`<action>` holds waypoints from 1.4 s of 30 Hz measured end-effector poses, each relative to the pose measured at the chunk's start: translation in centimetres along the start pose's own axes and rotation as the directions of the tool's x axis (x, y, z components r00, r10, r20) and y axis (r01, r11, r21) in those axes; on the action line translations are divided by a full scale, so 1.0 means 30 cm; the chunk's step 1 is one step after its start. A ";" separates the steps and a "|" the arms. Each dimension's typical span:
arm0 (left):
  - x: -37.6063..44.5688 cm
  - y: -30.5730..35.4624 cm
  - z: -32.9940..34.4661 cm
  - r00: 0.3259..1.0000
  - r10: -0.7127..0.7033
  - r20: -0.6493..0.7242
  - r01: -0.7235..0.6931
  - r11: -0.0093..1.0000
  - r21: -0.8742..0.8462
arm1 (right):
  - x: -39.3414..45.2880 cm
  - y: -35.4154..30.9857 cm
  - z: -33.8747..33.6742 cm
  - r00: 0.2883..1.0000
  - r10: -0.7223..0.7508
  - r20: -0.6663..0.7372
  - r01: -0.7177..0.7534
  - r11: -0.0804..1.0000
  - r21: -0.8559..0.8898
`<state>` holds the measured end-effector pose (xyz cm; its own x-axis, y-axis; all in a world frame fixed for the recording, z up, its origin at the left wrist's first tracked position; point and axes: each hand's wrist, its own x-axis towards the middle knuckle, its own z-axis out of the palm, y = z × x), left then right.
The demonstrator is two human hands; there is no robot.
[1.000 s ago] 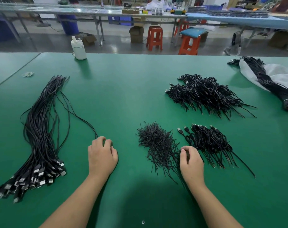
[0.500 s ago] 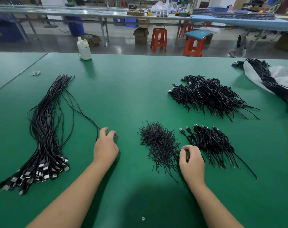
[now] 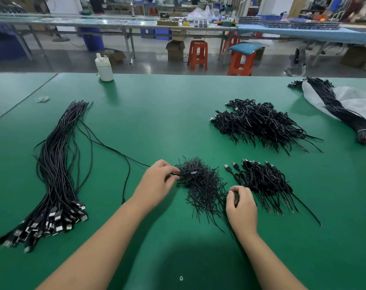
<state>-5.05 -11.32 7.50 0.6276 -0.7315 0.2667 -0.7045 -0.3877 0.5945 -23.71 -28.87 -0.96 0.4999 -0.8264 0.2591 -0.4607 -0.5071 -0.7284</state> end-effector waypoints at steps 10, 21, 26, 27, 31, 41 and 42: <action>-0.054 0.185 -0.006 0.971 -0.192 0.140 0.237 0.836 -0.495 | 0.013 -0.136 -0.034 0.972 -0.228 0.056 0.231 0.971 -0.058; -0.052 0.246 -0.003 0.966 -0.178 0.186 0.253 0.509 -0.823 | -0.049 -0.426 -0.076 0.884 -0.181 0.431 -0.146 0.770 0.621; -0.053 0.215 -0.064 0.931 -0.005 0.364 0.287 0.626 -0.725 | -0.061 -0.437 -0.085 0.852 -0.245 0.463 -0.079 0.813 0.577; -0.052 0.214 -0.073 0.921 0.014 0.389 0.288 0.646 -0.707 | -0.062 -0.437 -0.082 0.845 -0.249 0.473 -0.074 0.822 0.564; -0.048 0.209 -0.093 0.906 0.036 0.422 0.262 0.735 -0.626 | -0.077 -0.438 -0.075 0.814 -0.278 0.510 -0.073 0.822 0.565; 0.039 0.216 -0.176 0.971 -0.237 -0.033 0.024 0.237 -0.971 | -0.130 -0.417 -0.003 0.649 -0.128 0.749 -0.477 0.699 0.533; 0.049 0.208 -0.205 0.978 -0.203 0.049 0.070 0.094 -0.993 | -0.132 -0.416 0.007 0.638 -0.097 0.764 -0.546 0.642 0.538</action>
<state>-6.49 -11.35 16.26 0.7402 -0.6645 0.1028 0.3067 0.4698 0.8278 -19.80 -19.23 6.97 0.9239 -0.2909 -0.2485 -0.1746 0.2574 -0.9504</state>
